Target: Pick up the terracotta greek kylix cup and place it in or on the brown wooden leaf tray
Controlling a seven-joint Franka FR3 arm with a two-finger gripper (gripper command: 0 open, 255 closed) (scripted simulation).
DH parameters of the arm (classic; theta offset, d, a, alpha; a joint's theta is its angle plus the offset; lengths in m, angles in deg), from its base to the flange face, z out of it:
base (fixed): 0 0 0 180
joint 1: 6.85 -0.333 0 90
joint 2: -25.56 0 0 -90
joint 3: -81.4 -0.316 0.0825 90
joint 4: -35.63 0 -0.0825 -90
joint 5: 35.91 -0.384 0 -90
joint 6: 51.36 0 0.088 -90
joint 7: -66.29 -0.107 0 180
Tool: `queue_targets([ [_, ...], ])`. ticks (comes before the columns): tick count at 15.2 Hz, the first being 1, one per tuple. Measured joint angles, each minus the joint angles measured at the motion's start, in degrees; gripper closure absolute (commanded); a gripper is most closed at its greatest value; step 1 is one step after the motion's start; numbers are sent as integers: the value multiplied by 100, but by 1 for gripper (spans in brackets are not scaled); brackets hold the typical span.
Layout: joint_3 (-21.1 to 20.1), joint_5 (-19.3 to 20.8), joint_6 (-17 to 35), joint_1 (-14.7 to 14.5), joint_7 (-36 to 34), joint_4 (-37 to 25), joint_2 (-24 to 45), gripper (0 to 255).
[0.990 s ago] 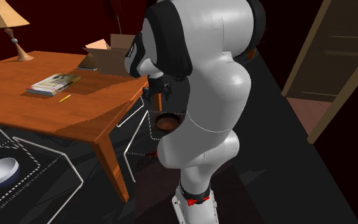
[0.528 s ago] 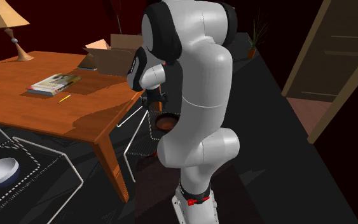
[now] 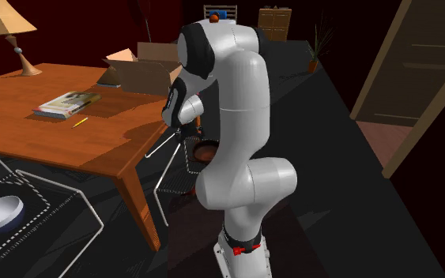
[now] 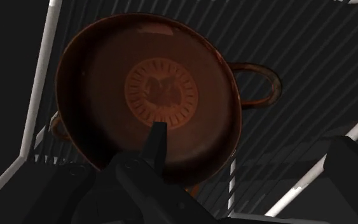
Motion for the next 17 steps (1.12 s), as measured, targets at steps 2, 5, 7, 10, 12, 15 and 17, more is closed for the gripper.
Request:
queue_targets([
  [2, 129, 227, 90, -135, -230, -305, 433, 0],
  [5, 340, 498, 162, -349, -498, -917, 1160, 0],
  [7, 431, 673, 362, -397, -580, -1012, 1286, 0],
  [10, 526, 904, 1341, -376, -605, -1115, 1562, 0],
  [12, 607, 785, 887, -460, -697, -1246, 1727, 0],
  [15, 727, 745, 1430, -538, -724, -1333, 1907, 0],
  [17, 746, 668, 1155, -576, -670, -1325, 1875, 0],
])
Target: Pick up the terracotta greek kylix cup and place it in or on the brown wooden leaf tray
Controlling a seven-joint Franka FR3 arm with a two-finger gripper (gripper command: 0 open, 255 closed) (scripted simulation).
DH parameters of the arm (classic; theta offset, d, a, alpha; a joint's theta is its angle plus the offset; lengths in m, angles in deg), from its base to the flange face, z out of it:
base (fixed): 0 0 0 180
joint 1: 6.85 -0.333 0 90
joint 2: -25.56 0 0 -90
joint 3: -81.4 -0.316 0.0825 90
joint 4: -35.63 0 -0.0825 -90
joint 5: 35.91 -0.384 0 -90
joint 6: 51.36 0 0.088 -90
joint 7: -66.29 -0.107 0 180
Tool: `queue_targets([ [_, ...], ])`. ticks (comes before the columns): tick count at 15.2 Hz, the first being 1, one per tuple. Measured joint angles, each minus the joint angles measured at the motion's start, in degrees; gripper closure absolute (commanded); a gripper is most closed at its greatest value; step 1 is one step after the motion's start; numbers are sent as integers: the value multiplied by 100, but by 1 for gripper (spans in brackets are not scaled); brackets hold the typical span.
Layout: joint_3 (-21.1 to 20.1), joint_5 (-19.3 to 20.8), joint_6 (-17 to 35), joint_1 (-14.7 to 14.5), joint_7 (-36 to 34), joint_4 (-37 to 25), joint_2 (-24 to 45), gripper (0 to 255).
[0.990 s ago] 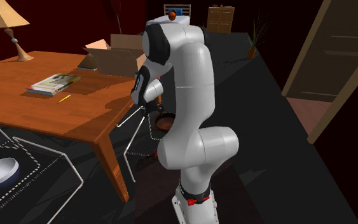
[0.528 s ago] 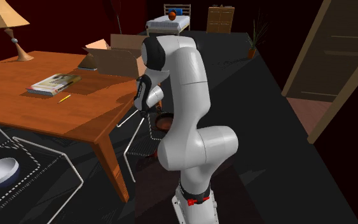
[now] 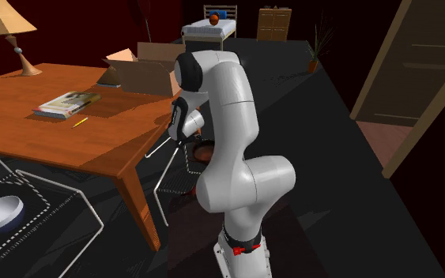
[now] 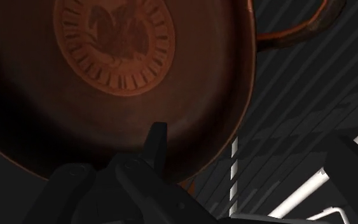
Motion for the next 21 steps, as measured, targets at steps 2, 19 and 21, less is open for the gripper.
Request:
queue_targets([
  [2, 41, -16, -121, -59, -3, 37, 24, 0],
  [19, 37, -206, -629, -88, 190, 144, -156, 255],
  [21, -13, -263, -789, -68, 234, 196, -315, 255],
])
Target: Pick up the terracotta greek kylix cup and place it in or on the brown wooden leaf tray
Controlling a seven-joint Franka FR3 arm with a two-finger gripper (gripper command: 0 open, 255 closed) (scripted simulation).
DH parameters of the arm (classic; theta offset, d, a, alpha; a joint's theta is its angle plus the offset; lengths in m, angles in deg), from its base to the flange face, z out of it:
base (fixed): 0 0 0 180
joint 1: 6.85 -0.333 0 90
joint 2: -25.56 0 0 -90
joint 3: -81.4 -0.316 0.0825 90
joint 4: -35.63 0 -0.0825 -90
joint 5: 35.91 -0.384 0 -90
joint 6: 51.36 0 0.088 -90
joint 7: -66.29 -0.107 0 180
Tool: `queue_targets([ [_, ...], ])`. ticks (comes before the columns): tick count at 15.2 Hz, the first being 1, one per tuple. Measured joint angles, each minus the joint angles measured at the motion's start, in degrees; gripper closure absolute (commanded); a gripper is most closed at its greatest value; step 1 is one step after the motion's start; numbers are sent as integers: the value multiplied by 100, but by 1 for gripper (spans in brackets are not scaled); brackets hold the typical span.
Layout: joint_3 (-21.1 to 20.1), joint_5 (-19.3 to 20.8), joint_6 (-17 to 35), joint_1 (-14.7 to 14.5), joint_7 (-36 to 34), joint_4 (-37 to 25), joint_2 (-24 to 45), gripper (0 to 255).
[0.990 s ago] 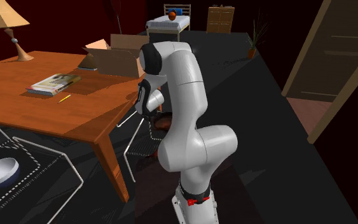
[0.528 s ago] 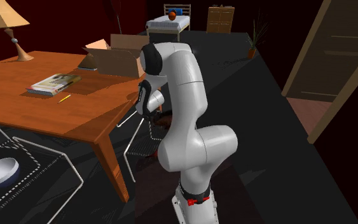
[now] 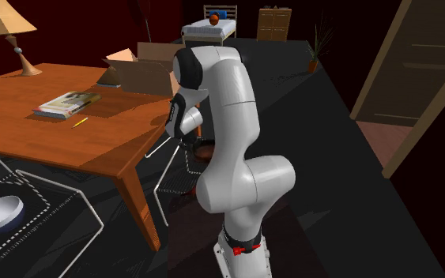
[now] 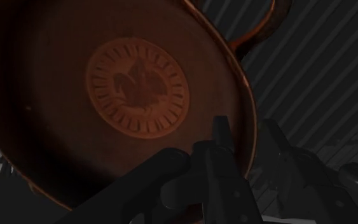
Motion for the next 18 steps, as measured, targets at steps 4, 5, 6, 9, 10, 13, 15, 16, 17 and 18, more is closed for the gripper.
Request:
queue_targets([
  [4, -86, -93, -183, 58, 103, 92, -290, 255],
  [5, -113, -125, -246, 72, 135, 90, -363, 255],
  [6, -141, -159, -319, 83, 167, 74, -426, 255],
  [9, -199, -230, -451, 110, 219, 144, -632, 255],
  [10, -215, -255, -504, 118, 242, 131, -674, 255],
  [13, -264, -329, -641, 155, 315, 167, -853, 255],
  [15, -291, -330, -570, 135, 240, 490, -1098, 255],
  [16, -297, -316, -471, 138, 198, 755, -1262, 255],
  [17, -314, -321, -440, 129, 162, 921, -1390, 255],
  [18, -337, -321, -370, 113, 102, 1188, -1585, 255],
])
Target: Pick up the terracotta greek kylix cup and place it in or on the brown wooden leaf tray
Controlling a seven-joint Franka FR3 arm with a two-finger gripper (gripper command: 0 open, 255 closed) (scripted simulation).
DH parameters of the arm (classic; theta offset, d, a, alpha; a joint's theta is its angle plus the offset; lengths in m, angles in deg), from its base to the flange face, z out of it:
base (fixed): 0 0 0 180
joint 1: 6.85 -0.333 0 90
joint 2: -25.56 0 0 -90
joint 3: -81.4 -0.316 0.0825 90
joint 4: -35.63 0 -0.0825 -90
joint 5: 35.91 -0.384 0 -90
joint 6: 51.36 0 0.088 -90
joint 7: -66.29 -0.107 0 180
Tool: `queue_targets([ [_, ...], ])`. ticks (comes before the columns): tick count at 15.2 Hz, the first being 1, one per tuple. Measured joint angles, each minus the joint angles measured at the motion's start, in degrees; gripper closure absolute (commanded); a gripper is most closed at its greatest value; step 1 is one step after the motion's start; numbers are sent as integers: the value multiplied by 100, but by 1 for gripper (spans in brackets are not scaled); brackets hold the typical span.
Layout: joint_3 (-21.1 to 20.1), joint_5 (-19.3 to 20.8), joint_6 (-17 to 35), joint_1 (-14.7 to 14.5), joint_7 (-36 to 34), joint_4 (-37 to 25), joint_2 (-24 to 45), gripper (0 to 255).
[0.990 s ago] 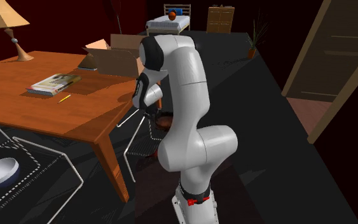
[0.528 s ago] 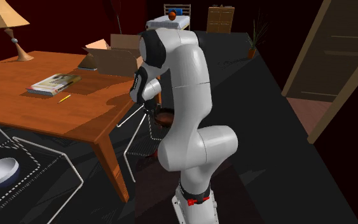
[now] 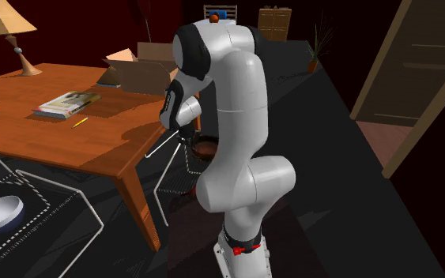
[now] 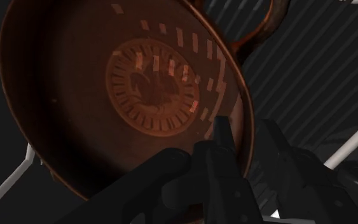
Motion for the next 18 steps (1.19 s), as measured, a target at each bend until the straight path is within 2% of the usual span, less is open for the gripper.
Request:
queue_targets([
  [6, -155, -72, 391, -91, -296, 1498, -1094, 255],
  [12, -420, -462, 655, -322, -458, 2789, -2240, 255],
  [15, -479, -364, 907, -341, -631, 2992, -2265, 255],
  [18, -468, 63, 1179, -239, -956, 2951, -1901, 255],
])
